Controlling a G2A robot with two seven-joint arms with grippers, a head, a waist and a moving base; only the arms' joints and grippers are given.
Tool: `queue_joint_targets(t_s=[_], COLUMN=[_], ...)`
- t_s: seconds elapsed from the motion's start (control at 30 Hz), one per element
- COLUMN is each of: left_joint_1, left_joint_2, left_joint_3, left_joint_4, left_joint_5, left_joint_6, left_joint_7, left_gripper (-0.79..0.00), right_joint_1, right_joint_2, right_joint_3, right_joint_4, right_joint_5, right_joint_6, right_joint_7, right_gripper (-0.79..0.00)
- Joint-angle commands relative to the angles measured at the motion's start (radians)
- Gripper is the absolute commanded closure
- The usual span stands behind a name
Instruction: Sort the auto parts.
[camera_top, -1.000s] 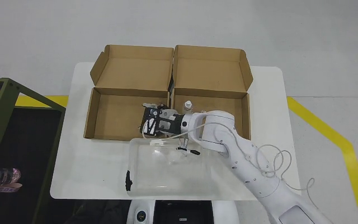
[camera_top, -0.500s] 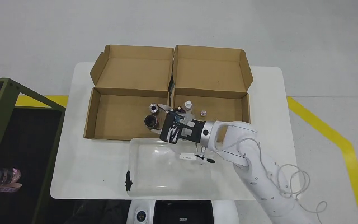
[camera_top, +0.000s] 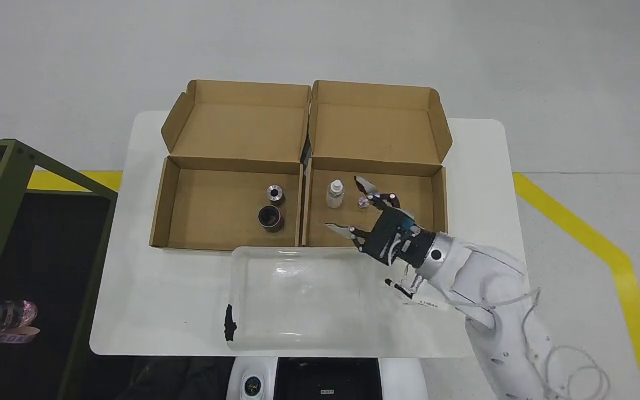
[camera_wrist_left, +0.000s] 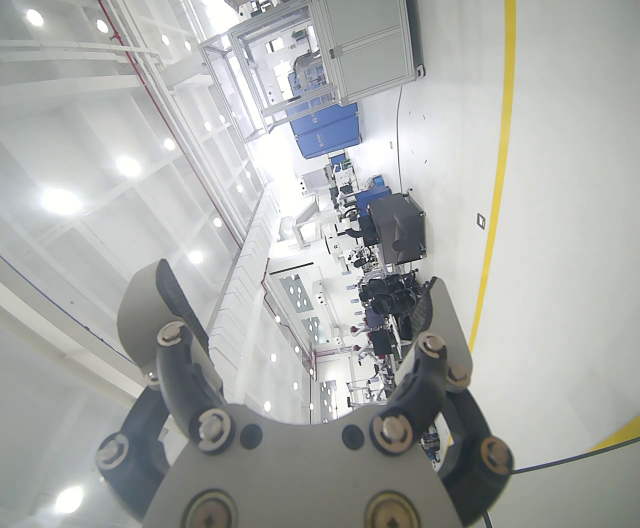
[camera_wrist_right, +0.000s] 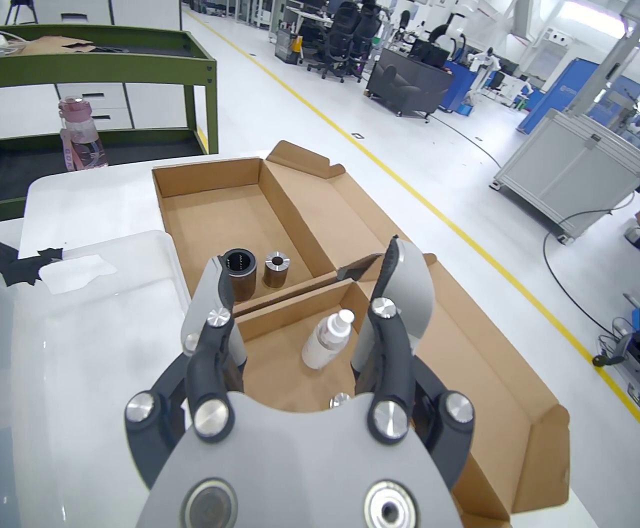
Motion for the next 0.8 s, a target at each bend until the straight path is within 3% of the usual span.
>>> queue_joint_targets(t_s=[0.0,0.37,0.77], left_joint_1=[0.0,0.0,0.0], left_joint_2=[0.0,0.0,0.0], left_joint_3=[0.0,0.0,0.0], left_joint_4=[0.0,0.0,0.0], left_joint_5=[0.0,0.0,0.0], left_joint_6=[0.0,0.0,0.0], left_joint_7=[0.0,0.0,0.0], left_gripper=[-0.785,-0.785,-0.785], right_joint_1=[-0.035,-0.241,-0.432], right_joint_2=[0.005,0.03,0.043], right_joint_3=[0.033,0.202,0.35], right_joint_4=[-0.007,-0.049,-0.041], right_joint_5=[-0.007,-0.05,-0.06], right_joint_6=[0.004,0.04,0.131], right_joint_7=[-0.035,-0.198,-0.375], right_gripper=[-0.566,-0.582,-0.757])
